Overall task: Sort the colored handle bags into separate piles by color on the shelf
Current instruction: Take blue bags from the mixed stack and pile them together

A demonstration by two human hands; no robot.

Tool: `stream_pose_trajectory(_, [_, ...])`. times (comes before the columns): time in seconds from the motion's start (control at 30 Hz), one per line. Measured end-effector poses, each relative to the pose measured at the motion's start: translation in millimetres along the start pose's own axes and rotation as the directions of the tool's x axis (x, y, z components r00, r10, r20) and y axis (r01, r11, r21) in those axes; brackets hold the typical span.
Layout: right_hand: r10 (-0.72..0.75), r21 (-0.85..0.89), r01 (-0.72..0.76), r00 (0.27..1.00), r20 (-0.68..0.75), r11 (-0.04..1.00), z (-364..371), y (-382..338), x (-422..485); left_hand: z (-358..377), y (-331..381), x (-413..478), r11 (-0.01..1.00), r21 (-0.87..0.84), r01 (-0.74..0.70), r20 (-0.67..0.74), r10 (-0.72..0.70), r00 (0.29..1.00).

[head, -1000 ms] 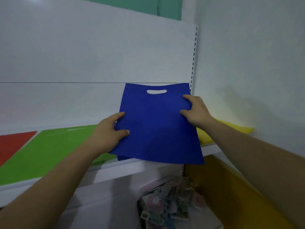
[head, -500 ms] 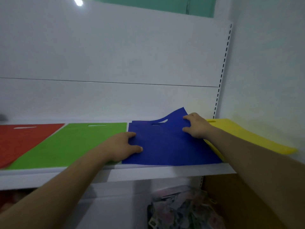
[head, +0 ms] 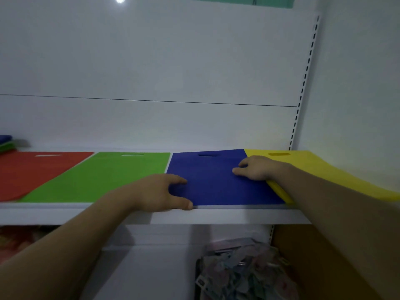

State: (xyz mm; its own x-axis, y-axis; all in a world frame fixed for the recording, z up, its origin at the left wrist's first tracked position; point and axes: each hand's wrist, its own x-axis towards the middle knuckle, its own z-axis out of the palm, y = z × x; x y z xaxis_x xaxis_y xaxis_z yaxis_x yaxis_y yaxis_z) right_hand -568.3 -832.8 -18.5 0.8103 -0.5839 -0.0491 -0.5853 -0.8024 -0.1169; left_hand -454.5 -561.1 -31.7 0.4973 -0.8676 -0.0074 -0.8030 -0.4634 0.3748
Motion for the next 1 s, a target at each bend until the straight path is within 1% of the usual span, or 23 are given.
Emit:
stream_pose_trajectory(0.13, [-0.002,-0.007,0.002,0.999,0.052,1.000,3,1,0,4,2,-2,1.000,0.010,-0.030,-0.029,0.030,0.999])
stream_pose_trajectory(0.53, [-0.007,-0.044,0.009,0.998,0.062,0.999,4,3,3,4,10,-4,0.999,0.040,0.007,-0.055,-0.005,0.998])
stream_pose_trajectory(0.83, [-0.012,-0.125,0.019,0.998,0.060,0.992,4,2,6,0,18,-7,0.993,0.058,0.101,-0.056,-0.097,0.994])
stream_pose_trajectory(1.0, [-0.038,-0.105,0.041,0.999,0.027,0.994,0,2,6,3,26,-12,0.989,0.061,0.137,-0.065,-0.133,0.989])
